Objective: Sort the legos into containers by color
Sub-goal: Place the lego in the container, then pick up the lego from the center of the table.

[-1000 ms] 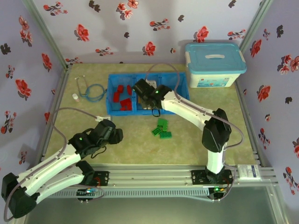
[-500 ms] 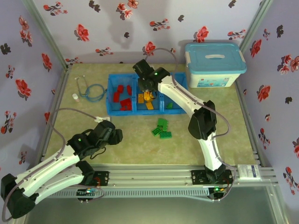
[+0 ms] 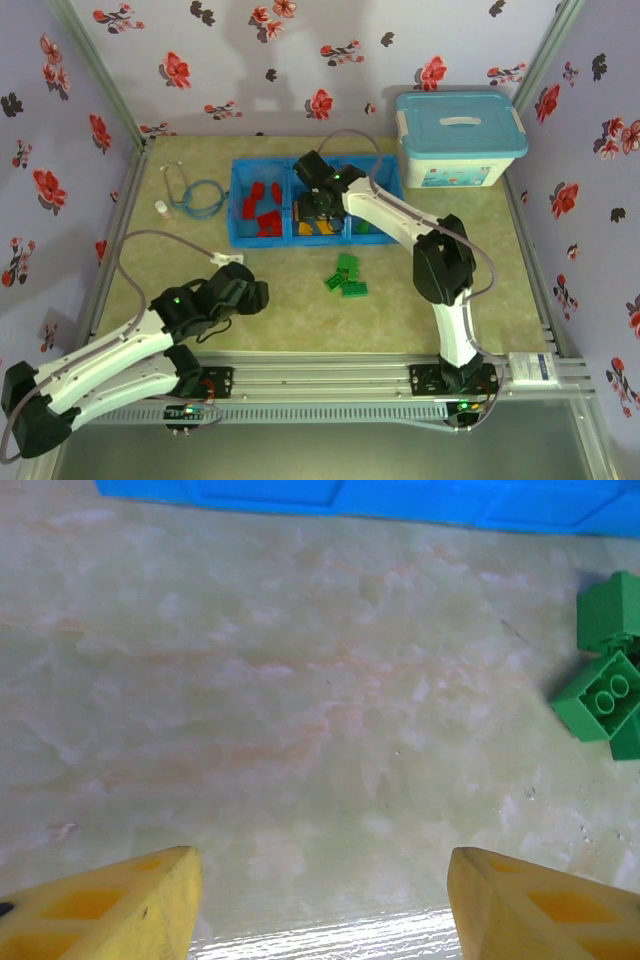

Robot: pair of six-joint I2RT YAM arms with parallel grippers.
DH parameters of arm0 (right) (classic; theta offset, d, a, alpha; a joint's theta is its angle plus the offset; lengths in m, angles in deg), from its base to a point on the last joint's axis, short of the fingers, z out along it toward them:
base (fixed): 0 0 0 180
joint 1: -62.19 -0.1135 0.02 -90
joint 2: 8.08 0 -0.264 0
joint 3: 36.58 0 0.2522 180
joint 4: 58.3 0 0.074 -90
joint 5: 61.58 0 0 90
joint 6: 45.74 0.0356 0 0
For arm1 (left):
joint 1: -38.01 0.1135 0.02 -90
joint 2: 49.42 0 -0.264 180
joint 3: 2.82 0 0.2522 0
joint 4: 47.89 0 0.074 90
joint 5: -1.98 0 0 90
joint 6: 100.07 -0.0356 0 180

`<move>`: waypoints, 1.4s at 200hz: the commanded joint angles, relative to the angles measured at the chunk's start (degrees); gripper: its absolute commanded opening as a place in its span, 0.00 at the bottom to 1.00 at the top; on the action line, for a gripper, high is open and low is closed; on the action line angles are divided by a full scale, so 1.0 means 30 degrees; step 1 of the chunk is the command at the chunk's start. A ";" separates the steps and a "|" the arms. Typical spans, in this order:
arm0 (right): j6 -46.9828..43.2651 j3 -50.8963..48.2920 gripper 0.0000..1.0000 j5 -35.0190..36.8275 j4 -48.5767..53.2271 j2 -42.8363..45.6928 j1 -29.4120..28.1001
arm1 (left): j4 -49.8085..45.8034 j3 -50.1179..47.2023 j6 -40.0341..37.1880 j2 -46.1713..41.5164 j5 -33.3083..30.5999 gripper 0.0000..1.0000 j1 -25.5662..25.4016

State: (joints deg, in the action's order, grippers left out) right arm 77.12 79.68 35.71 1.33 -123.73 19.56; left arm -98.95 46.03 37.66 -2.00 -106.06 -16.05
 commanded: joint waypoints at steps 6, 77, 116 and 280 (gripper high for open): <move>0.0725 -0.2234 0.65 0.0317 -0.1721 0.3211 0.0065 | 0.1279 0.0844 0.0191 0.1488 -0.0477 0.68 -0.0936; 0.2345 -1.0453 0.69 0.1836 -0.3917 1.0519 0.0075 | 0.5516 0.2931 -0.2052 0.7131 0.1965 0.71 -0.2661; 0.3198 -1.5042 0.73 0.2817 -0.4356 1.5208 0.0093 | 0.6281 0.4544 -0.3477 1.0039 0.2689 0.71 -0.2659; 0.5965 -2.3207 0.75 0.3327 -0.4373 2.3792 0.0177 | 0.5050 0.9543 -0.6269 1.8514 0.4418 0.61 -0.1608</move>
State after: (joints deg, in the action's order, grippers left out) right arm 93.14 11.07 44.80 -10.69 -52.96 19.84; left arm -81.57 72.85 20.78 51.68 -93.89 -21.06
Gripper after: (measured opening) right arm 0.751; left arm 0.617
